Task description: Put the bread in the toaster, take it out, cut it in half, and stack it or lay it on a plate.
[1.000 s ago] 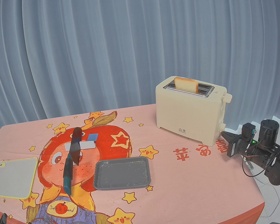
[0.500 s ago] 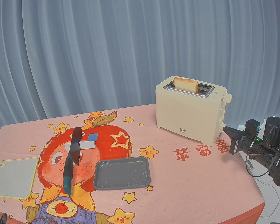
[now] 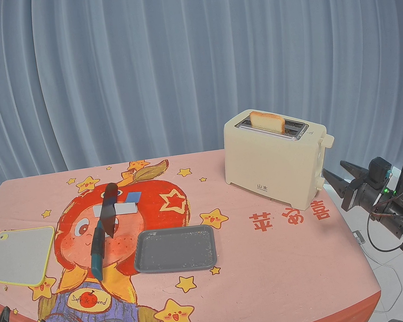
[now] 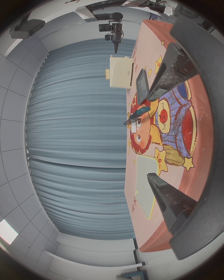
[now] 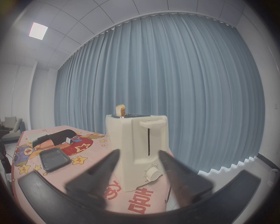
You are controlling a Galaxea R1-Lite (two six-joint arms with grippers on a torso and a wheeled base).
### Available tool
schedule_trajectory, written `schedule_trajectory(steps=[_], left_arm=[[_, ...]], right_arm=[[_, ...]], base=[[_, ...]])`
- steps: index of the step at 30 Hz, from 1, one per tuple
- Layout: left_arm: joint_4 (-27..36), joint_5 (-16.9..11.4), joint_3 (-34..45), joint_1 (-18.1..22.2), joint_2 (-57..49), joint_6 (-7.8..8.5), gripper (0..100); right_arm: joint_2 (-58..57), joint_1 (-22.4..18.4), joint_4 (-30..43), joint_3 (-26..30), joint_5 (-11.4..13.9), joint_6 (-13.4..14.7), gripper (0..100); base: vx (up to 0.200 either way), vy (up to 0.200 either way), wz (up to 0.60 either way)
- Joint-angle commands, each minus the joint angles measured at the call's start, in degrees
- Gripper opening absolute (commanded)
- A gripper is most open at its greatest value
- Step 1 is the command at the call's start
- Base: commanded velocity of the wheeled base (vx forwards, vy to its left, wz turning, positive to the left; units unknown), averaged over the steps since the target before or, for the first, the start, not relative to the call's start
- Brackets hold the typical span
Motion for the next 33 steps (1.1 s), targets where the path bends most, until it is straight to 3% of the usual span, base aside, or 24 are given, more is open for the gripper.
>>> schedule_trajectory(steps=[1,15,27,33], left_arm=[[0.0,0.0,1.0,0.0,0.1,0.0,100],[0.0,0.0,1.0,0.0,0.1,0.0,100],[0.0,0.0,1.0,0.0,0.1,0.0,100],[0.0,0.0,1.0,0.0,0.1,0.0,100]], right_arm=[[-3.1,1.1,-0.5,0.7,0.0,0.0,100],[-7.8,3.2,0.0,0.7,0.0,-0.1,100],[-15.6,3.1,9.1,-0.4,0.3,0.0,100],[-16.0,3.1,9.6,-0.4,0.4,0.0,100]], base=[[0.0,0.0,0.0],[0.0,0.0,0.0],[0.0,0.0,0.0],[0.0,0.0,0.0]])
